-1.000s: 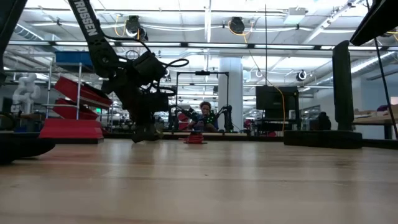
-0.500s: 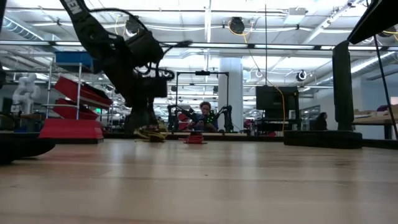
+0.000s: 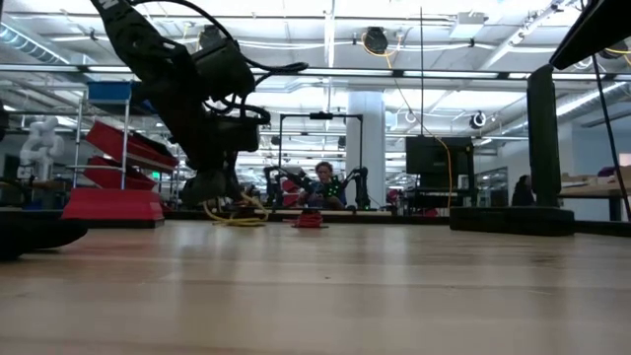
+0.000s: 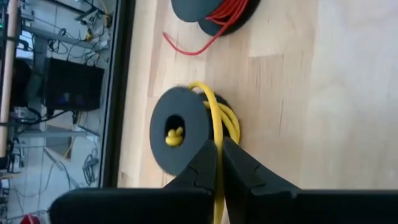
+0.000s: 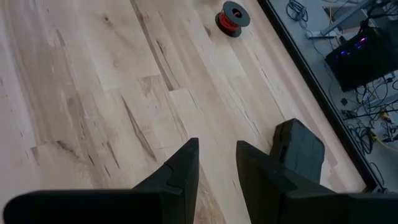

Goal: Coil cords
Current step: Uncoil the yellow wire from the spool

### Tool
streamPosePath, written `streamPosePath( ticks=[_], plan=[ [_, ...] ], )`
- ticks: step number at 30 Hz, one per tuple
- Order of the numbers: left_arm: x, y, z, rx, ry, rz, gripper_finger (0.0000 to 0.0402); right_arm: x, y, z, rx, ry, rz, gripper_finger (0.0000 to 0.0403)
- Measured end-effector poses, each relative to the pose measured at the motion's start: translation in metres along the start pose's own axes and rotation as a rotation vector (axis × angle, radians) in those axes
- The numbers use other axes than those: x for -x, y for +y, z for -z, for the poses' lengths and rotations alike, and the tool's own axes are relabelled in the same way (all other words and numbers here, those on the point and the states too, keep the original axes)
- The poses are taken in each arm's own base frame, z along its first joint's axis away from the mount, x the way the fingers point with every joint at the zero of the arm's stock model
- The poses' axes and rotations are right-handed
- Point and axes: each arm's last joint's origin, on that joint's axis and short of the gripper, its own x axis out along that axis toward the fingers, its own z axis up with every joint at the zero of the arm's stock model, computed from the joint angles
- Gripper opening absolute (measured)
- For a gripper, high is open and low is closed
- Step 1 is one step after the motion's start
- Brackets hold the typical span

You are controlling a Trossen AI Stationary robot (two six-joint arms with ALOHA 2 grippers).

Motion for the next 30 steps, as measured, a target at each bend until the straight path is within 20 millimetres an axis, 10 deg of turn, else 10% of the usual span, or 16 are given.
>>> streamPosePath(
  ticks=[30],
  plan=[
    [-0.013, 0.011, 0.010, 0.050, 0.036, 0.072, 0.0190, 0.000, 0.001, -0.001, -0.001, -0.019, -0.003, 0.0093]
  ],
)
